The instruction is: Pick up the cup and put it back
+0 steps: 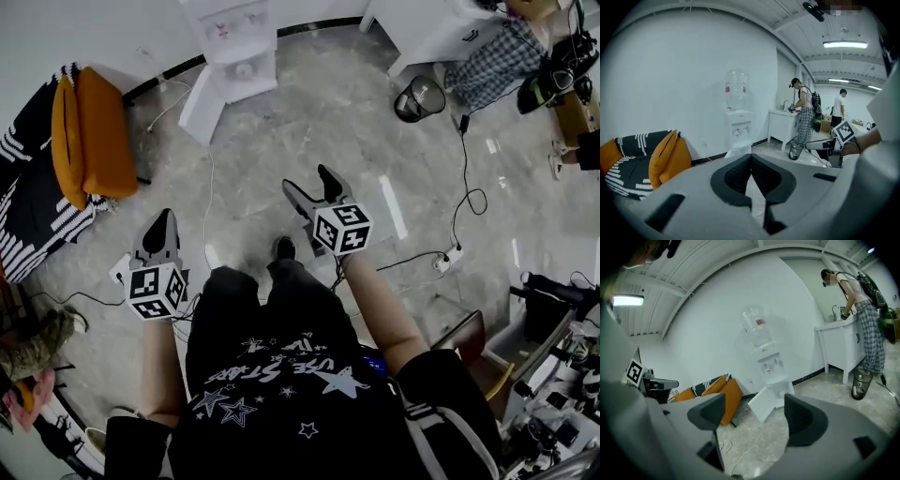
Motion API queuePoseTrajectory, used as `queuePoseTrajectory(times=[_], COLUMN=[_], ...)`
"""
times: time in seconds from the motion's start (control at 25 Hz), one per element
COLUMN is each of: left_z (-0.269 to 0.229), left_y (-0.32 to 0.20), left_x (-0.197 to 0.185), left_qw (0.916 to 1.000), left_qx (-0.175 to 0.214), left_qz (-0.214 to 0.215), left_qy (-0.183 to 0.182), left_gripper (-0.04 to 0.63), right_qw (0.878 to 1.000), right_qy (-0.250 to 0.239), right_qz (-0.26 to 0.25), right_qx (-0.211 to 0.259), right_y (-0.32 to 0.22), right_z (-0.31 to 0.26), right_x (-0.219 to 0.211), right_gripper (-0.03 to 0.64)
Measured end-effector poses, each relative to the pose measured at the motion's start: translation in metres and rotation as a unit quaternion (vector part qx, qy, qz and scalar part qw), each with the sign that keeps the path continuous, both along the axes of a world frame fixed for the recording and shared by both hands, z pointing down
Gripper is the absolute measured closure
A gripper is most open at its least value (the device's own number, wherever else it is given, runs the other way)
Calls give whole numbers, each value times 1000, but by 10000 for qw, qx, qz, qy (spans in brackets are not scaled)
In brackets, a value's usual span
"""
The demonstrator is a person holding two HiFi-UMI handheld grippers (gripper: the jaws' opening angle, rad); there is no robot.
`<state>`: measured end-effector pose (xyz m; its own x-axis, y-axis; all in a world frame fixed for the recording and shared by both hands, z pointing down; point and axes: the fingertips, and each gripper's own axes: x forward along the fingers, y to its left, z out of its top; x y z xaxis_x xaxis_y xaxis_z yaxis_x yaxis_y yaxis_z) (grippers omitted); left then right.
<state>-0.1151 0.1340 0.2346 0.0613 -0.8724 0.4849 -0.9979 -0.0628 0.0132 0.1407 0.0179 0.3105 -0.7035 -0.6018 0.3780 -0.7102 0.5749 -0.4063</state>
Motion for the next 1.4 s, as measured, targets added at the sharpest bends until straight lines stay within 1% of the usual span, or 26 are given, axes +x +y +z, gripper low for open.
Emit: queuePoseTrajectory(times=[0.12, 0.2, 0.28, 0.4, 0.52, 0.68, 0.84, 0.96, 1.08, 1.16, 1.28, 1.4], left_z=[10, 19, 36, 70, 107, 175, 249, 307, 364, 397, 443, 484], left_y=[-14, -31, -53, -89, -141, -212, -289, -344, -395, -424, -460, -489], left_x=[-8, -13, -19, -24, -40, -62, -63, -69, -77, -87, -94, -92], left_qw=[9999, 9999, 9999, 9998, 9997, 9992, 9951, 9923, 9918, 9926, 9931, 9923], left_qx=[-53, -59, -87, -127, -27, -17, 75, 207, 344, 485, 590, 613], left_qz=[-135, -120, -83, 45, 230, 328, 880, 1059, 1067, 943, 811, 914], left_qy=[-24, -48, -10, 114, 126, 211, 441, 602, 618, 587, 604, 570], left_gripper=[586, 586, 586, 586, 586, 586, 586, 586, 586, 586, 586, 586], right_qw=[9999, 9996, 9990, 9974, 9960, 9941, 9944, 9942, 9948, 9946, 9931, 9901], right_qy=[111, 248, 440, 713, 882, 1070, 1050, 1036, 934, 942, 1055, 1240], right_qz=[-37, -102, -111, -81, -153, -171, -109, -118, -8, 20, -92, -290], right_qx=[-34, -17, 20, -64, -38, 52, 108, 255, 399, 442, 510, 589], right_y=[-25, -43, -64, -89, -125, -192, -267, -321, -371, -399, -435, -469], right_z=[16, 27, 42, 73, 108, 171, 251, 317, 374, 410, 460, 505], right_x=[-5, -14, -22, -33, -54, -84, -119, -149, -168, -177, -191, -205], right_gripper=[236, 238, 242, 244, 256, 278, 304, 316, 334, 336, 348, 369])
